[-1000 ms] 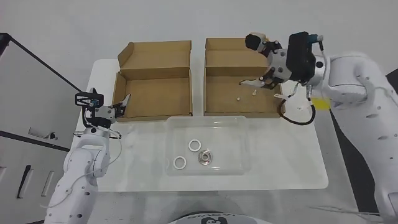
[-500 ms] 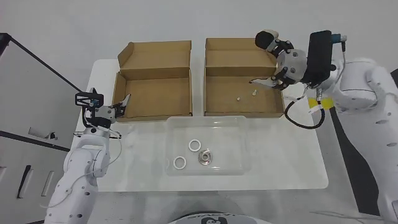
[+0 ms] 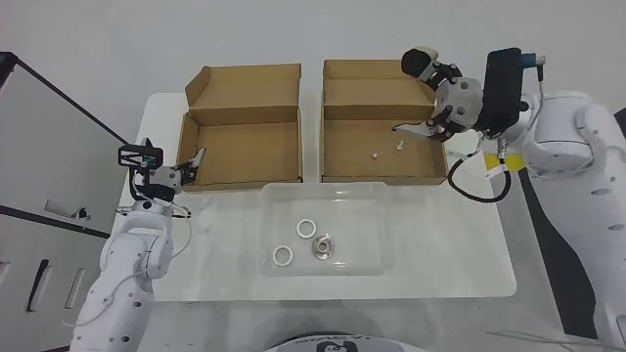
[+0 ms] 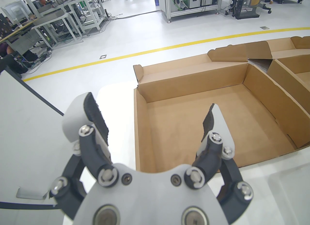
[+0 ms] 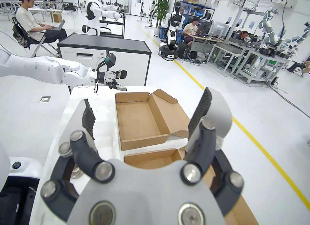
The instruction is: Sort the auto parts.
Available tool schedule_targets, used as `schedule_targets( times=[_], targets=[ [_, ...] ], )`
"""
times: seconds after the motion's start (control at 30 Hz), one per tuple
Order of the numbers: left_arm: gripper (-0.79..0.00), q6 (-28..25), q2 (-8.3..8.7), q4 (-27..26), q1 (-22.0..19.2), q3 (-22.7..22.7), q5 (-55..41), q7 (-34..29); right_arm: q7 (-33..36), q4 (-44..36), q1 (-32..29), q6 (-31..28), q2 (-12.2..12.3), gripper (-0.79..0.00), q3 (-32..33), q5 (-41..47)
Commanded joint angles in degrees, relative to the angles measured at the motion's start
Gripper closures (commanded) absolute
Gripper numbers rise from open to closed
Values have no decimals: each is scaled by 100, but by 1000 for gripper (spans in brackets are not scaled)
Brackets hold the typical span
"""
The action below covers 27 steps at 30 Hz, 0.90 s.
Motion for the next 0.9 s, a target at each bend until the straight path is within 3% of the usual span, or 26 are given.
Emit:
schedule_targets(
  times=[0.0,0.37,0.6,0.87],
  targets=[
    [-785,0,0,0,0,0,0,0,0,0,0,0,0,-785,0,0],
    [-785,19,-16,-195,-102,166,229,-261,0,0,0,0,0,-785,0,0],
    [-785,-181,-15,-571,-209,473,905,-953,0,0,0,0,0,-785,0,0],
    [-785,-585,-19,-727,-617,887,1653,-1875,0,0,0,0,0,-785,0,0]
  ],
)
